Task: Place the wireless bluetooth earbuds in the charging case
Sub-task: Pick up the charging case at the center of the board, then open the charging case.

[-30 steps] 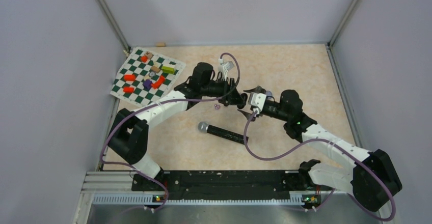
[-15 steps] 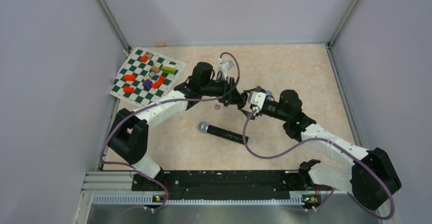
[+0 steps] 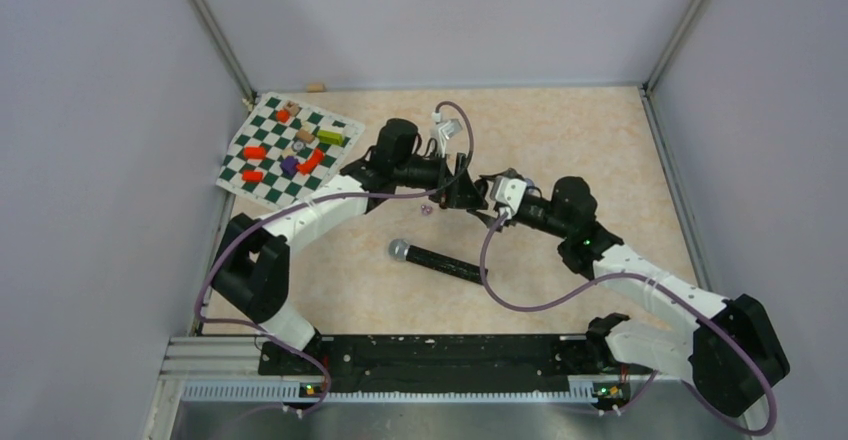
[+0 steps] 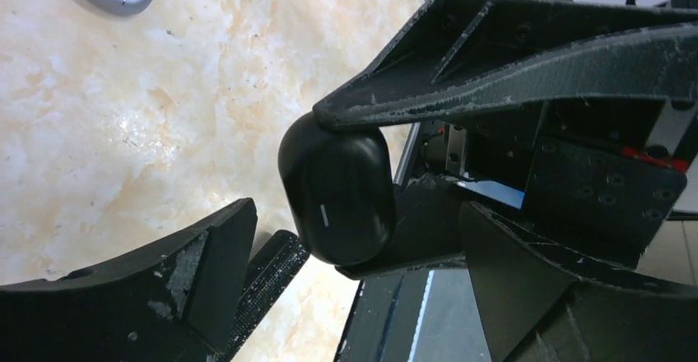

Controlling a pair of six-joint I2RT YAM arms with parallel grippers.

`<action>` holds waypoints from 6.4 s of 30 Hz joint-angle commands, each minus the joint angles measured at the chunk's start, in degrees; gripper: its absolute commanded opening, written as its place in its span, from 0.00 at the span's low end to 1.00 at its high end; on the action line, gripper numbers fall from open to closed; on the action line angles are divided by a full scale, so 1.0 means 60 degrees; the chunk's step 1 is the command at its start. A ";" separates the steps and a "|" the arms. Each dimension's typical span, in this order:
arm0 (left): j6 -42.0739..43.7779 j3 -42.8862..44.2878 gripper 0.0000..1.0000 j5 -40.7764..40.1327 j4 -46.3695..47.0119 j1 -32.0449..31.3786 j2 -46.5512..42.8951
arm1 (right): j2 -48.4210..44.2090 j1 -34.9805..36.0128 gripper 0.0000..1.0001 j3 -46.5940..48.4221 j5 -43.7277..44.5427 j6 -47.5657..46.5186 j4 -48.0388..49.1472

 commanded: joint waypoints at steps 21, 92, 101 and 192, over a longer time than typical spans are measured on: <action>-0.0777 -0.0037 0.99 0.4748 0.2554 0.0384 -0.0219 | -0.1396 -0.1141 0.49 0.0281 -0.5311 0.2828 0.1131; -0.4716 -0.3092 0.00 0.2103 0.9688 0.1802 -0.1653 | 0.0368 -0.1802 0.72 0.1011 -0.2594 1.0594 0.2846; -0.4720 -0.3227 0.00 0.2053 0.9783 0.1700 -0.1671 | 0.0707 -0.1755 0.62 0.0692 -0.3154 1.1028 0.3959; 0.6238 0.1623 0.69 0.2730 -0.4063 0.0364 -0.0977 | 0.0177 -0.1452 0.04 0.1684 -0.5016 0.5124 -0.1160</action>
